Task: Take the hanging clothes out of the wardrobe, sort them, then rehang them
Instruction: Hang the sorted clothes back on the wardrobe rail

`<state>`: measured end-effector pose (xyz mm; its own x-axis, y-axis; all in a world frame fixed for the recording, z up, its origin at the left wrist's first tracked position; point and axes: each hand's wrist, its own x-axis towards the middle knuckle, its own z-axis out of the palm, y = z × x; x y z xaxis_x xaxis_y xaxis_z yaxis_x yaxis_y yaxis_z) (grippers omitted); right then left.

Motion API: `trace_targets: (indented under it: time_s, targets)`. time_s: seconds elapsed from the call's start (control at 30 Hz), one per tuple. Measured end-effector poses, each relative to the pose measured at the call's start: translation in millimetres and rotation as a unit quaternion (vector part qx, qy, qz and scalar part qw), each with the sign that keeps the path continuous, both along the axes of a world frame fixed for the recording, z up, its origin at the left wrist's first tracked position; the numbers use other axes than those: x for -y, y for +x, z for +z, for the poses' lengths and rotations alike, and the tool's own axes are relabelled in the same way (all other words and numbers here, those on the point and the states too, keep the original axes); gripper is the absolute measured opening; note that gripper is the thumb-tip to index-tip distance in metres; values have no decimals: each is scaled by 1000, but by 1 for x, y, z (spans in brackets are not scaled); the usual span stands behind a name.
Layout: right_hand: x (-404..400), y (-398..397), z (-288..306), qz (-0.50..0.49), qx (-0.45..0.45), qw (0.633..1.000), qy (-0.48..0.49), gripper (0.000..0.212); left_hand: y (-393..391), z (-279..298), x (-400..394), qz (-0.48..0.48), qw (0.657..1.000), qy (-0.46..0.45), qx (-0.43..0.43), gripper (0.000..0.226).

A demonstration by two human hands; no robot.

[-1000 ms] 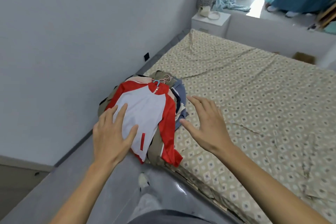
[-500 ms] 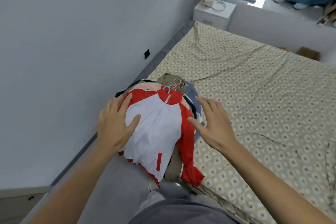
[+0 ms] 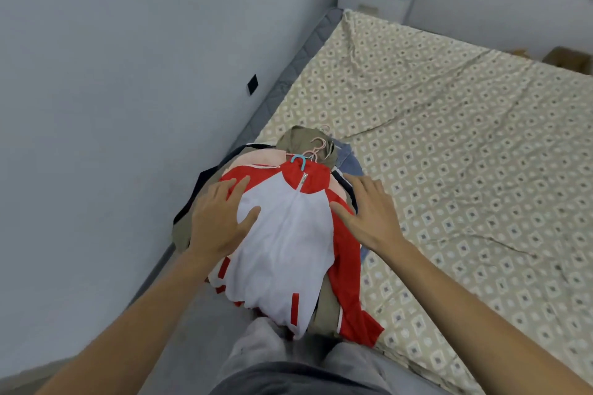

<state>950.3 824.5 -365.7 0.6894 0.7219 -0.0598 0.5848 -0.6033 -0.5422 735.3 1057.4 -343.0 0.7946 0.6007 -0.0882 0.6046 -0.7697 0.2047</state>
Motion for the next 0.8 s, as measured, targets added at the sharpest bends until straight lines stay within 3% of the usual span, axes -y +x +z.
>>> trace_targets:
  time_s: [0.17,0.27,0.4,0.53,0.67,0.8]
  targets:
    - [-67,33,-63,-45,-38,997,-57,73,81,-72,-78,-65,998,-14,-20,73]
    - [-119,51,-107,-76,-113,989,-64,66,121,-130,-119,-90,994,-35,-45,71]
    - [-188,75,-174,-113,-202,972,-38,50,151,-201,-151,-124,987,-46,-86,63]
    - [-244,94,-230,-160,-242,955,-65,55,167,-266,-177,-142,978,-64,-140,64]
    - [-271,112,-280,-192,-244,946,-96,54,171,-309,-193,-173,970,-82,-149,63]
    - [-283,125,-293,-232,-271,932,-69,29,168,-319,-194,-185,970,-80,-139,62]
